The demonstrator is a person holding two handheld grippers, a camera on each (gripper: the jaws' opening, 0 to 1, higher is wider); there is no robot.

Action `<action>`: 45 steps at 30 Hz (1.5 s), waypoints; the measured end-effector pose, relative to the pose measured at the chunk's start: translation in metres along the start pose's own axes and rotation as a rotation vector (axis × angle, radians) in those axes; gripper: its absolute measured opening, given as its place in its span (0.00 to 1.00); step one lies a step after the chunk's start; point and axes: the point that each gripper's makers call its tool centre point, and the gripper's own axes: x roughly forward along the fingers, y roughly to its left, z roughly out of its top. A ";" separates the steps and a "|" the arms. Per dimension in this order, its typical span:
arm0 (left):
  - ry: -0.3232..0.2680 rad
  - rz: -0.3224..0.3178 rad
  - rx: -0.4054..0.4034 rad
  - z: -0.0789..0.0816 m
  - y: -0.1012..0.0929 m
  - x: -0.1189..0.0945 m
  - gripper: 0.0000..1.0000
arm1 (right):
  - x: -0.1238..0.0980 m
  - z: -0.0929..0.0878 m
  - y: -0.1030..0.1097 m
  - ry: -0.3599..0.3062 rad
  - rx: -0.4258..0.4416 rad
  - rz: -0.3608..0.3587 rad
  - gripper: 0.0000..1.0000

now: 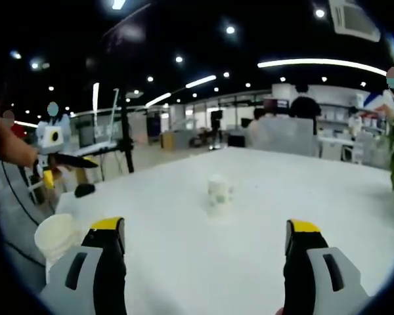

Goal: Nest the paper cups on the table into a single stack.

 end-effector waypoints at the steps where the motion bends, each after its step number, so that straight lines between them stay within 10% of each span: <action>1: 0.002 -0.001 -0.003 -0.001 0.000 0.000 0.98 | 0.003 0.000 -0.001 0.001 -0.001 -0.002 1.00; 45: 0.026 0.044 -0.031 -0.019 0.010 -0.008 0.98 | 0.160 0.006 -0.029 -0.008 -0.016 0.018 0.83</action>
